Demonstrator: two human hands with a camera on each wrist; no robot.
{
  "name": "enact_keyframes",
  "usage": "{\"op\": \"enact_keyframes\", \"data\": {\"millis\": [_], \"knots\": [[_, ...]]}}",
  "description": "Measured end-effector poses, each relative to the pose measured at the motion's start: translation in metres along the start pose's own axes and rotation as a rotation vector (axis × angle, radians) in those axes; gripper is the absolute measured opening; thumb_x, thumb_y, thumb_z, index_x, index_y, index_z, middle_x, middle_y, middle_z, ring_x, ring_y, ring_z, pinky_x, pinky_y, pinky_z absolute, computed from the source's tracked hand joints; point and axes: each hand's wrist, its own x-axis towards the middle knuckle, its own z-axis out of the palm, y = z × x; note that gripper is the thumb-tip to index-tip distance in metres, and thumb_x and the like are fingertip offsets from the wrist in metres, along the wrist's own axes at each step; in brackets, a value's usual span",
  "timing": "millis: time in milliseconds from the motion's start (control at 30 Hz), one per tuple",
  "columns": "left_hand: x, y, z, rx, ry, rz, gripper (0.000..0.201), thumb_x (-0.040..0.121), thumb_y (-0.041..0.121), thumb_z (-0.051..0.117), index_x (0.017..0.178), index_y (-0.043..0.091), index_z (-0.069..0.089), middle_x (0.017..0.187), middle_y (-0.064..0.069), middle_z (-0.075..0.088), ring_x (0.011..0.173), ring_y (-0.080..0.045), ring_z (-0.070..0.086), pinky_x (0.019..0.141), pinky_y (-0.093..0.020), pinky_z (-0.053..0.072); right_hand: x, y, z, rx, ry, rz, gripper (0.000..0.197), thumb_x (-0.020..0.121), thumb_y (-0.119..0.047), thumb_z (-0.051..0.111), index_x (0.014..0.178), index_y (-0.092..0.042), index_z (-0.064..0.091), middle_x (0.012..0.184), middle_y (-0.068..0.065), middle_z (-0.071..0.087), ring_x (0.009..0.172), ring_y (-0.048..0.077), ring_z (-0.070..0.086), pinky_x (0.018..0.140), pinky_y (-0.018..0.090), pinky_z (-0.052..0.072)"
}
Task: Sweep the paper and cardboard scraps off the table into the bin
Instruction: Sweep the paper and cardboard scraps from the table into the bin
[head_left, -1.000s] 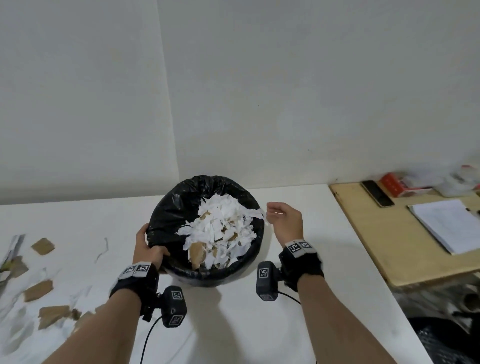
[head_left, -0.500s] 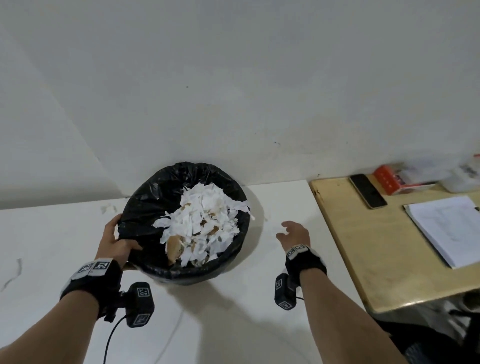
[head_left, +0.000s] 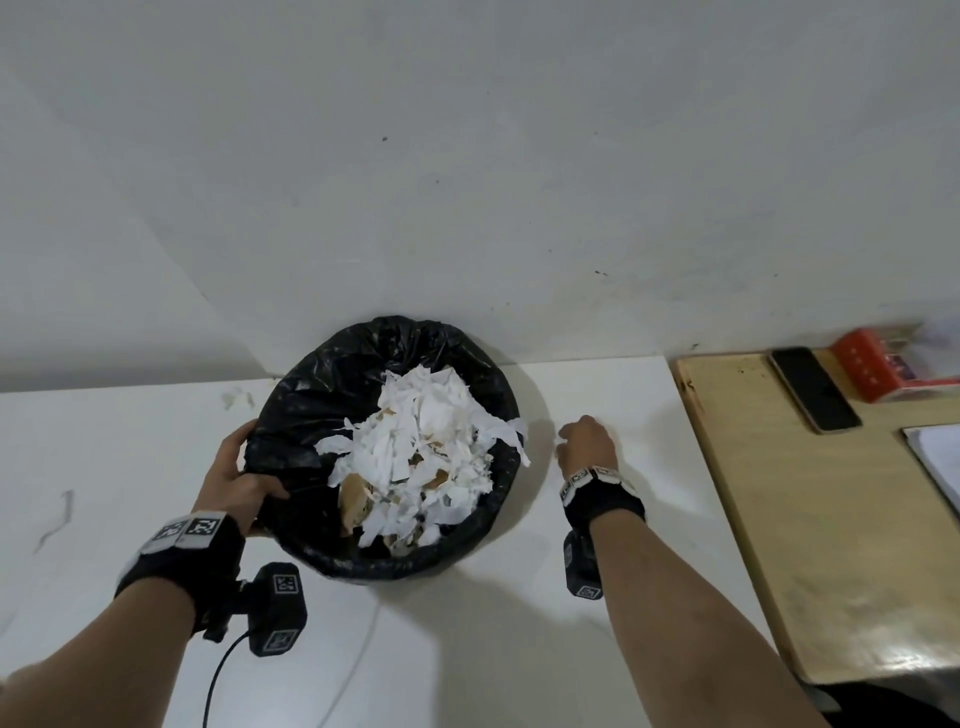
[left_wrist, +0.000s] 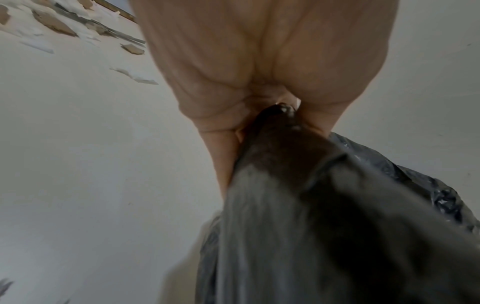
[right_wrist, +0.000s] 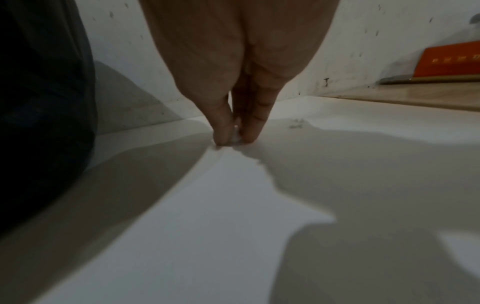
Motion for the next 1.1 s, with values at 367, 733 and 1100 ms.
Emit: {"op": "enact_keyframes", "data": {"millis": [367, 733, 1100], "knots": [[-0.013, 0.005, -0.005, -0.021, -0.015, 0.004, 0.086, 0.074, -0.023, 0.048, 0.134, 0.040, 0.050, 0.100, -0.012, 0.063, 0.077, -0.033, 0.058, 0.055, -0.045, 0.057, -0.030, -0.013, -0.017, 0.666, 0.062, 0.103, 0.039, 0.073, 0.006, 0.062, 0.052, -0.026, 0.069, 0.057, 0.000, 0.069, 0.054, 0.012, 0.067, 0.066, 0.025, 0.059], [-0.047, -0.009, -0.092, -0.055, 0.011, 0.030, 0.084, 0.074, -0.020, 0.046, 0.132, 0.040, 0.048, 0.093, -0.012, 0.064, 0.077, -0.036, 0.061, 0.064, -0.063, 0.057, -0.154, -0.159, -0.074, 0.791, 0.012, -0.277, 0.038, 0.080, 0.007, 0.051, 0.080, -0.026, 0.071, 0.068, 0.002, 0.071, 0.071, 0.018, 0.071, 0.070, 0.035, 0.061], [-0.052, -0.031, -0.320, -0.098, 0.176, 0.075, 0.087, 0.073, -0.018, 0.050, 0.145, 0.031, 0.041, 0.114, -0.018, 0.062, 0.093, -0.042, 0.061, 0.067, -0.054, 0.059, -0.256, -0.322, -0.058, 0.804, 0.231, -0.280, 0.029, 0.078, 0.003, 0.061, 0.090, -0.022, 0.071, 0.085, 0.000, 0.070, 0.079, 0.013, 0.065, 0.080, 0.021, 0.047]]}}
